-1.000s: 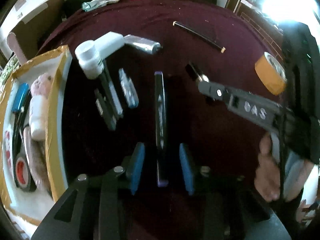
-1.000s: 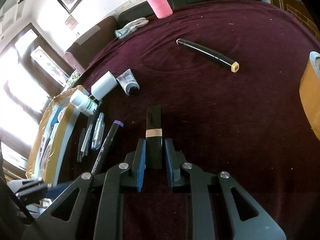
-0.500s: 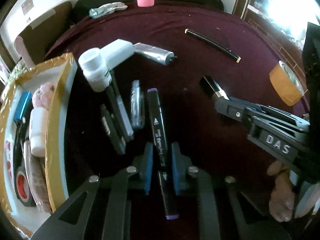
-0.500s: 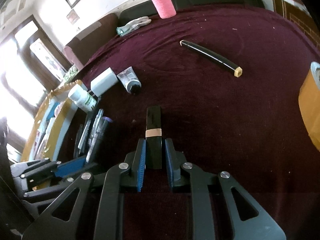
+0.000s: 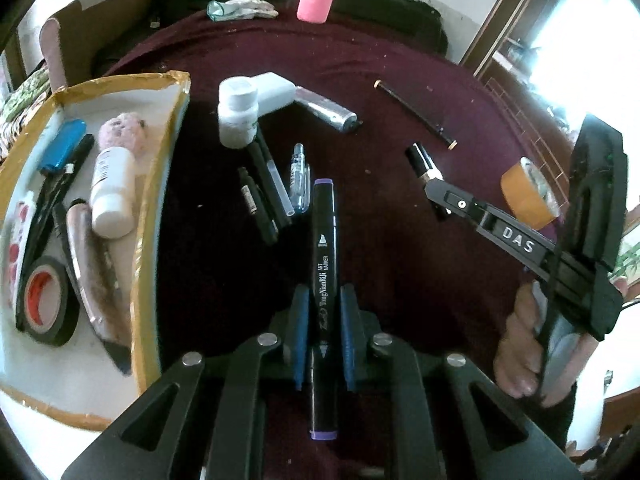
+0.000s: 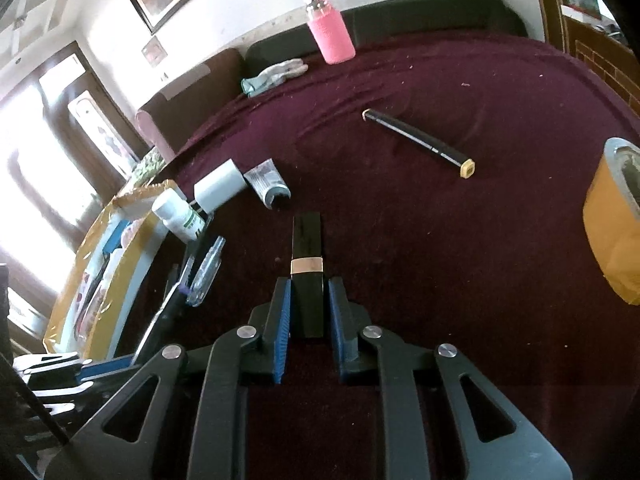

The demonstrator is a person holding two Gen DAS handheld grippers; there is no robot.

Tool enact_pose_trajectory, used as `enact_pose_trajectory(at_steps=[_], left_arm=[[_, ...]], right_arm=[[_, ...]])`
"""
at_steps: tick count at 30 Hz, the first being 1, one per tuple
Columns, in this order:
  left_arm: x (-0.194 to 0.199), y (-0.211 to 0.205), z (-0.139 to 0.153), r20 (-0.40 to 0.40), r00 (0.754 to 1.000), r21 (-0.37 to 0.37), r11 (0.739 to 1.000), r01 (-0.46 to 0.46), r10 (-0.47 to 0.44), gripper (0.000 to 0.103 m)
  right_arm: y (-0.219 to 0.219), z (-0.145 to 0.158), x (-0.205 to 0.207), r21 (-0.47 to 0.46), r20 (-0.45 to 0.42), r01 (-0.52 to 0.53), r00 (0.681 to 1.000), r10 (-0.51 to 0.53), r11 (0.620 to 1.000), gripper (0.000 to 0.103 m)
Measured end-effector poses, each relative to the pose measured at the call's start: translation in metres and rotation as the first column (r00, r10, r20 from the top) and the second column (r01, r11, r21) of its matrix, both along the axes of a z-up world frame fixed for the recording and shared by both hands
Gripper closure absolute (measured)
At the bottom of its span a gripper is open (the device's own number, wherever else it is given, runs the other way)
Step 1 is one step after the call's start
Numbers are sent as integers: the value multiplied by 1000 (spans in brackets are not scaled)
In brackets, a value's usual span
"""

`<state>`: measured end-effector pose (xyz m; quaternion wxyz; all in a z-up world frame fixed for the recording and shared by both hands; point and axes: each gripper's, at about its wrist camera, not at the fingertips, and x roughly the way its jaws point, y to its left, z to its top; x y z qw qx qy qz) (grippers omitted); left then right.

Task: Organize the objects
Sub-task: 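Carry both black markers over the tray and lower them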

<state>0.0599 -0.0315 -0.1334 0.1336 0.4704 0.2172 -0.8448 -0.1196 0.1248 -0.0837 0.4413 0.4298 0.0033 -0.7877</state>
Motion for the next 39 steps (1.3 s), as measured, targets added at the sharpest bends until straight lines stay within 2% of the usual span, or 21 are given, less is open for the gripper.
enact_pose_trajectory(at_steps=[8,13,17,21,27,34,39], left_arm=[[39,-25,23,-94,994,6,998,-62,62,91],[67,-55,34,-136,982,15,991,-131,132,91],[89,-83,39,-155,967,13,980,-200,200,91],[109,-111,37,-163,949,15,962,-272,271,91],[124,-144,22,-149,930,35,942,-334,336,91],[127,-163,4,-127,928,50,936,-347,351,91],[123,-175,4,-137,926,54,936,-347,352,91]], right_arm=[[6,12,11,-34,-43,22,999,-23,999,88],[-10,20,51,-89,26,-80,996,82,993,88],[-41,33,94,-119,13,-200,979,203,973,87],[-80,39,132,-101,-11,-321,947,321,942,87],[-123,34,161,-50,-22,-418,908,418,907,87],[-151,23,180,-19,11,-471,882,471,882,87],[-161,21,191,2,8,-493,870,493,870,87]])
